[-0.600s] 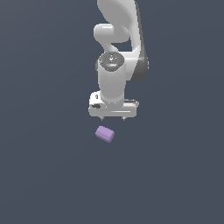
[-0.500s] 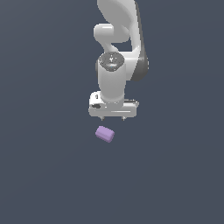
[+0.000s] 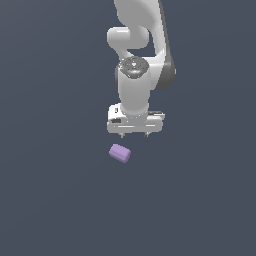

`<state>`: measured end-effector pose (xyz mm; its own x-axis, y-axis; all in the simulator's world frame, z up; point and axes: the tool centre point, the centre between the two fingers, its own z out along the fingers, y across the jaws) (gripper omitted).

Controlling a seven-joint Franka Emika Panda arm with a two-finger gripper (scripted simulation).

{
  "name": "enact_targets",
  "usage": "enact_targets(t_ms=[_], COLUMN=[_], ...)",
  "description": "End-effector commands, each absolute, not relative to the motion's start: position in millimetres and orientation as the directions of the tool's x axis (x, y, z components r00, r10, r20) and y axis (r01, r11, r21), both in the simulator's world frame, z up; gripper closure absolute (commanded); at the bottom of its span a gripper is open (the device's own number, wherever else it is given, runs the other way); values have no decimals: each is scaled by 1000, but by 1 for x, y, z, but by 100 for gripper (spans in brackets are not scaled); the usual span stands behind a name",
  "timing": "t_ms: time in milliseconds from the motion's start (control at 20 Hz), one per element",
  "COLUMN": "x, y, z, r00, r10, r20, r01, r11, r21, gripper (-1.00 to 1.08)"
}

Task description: Pick up the object and move it to a goal position.

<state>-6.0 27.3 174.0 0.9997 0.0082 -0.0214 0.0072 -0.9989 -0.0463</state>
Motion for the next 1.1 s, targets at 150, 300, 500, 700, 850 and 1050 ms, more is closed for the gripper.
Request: enact_targets(t_ms=[150,300,500,700,850,1050], x=[-6,-6,-5,-4,-3,-2], y=[27,26,23,19,15,8], z=[174,172,169,164,159,151], r00=[1000,999,997,991,981,957], r10=[15,33,75,136,195,289], r20=[-21,-20,-17,-14,-12,-9], r01=[14,32,75,136,194,288], r11=[-999,-998,-996,-990,-980,-957], r21=[-47,-46,-44,-40,-36,-31], gripper=[-92,-92,-92,-92,-92,-92])
